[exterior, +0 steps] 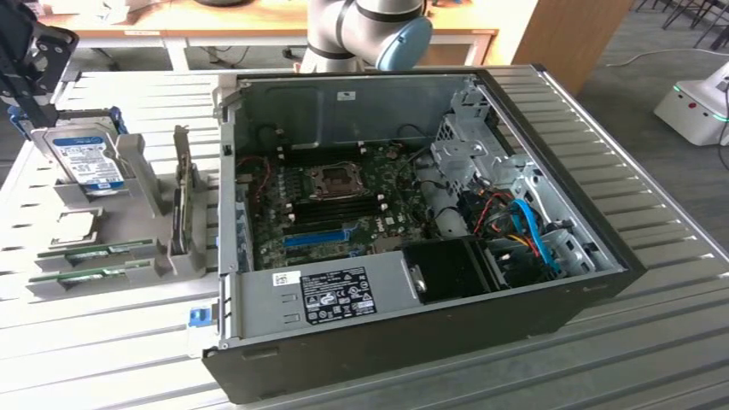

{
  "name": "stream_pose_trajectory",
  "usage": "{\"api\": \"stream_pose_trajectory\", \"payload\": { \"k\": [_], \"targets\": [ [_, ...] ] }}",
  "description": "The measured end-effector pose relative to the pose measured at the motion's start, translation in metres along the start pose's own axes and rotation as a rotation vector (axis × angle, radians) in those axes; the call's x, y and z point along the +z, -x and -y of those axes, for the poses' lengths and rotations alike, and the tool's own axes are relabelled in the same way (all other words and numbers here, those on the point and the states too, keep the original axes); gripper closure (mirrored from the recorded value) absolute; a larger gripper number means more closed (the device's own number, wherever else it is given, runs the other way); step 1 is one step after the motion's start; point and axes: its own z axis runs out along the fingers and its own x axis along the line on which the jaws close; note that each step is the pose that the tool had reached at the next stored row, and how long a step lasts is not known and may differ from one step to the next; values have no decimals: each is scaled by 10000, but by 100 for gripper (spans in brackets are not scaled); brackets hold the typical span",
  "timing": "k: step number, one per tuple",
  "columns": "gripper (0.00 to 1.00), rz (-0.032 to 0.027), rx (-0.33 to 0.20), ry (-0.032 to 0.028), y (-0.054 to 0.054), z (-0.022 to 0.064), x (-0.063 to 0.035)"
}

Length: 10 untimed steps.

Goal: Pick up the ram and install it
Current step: 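Reach for the ram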

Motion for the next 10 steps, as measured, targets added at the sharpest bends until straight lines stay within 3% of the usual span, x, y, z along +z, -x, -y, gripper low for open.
{"api": "stream_pose_trajectory", "payload": {
  "k": [10],
  "targets": [
    [89, -1, 1, 0, 1, 26, -1]
  ]
}}
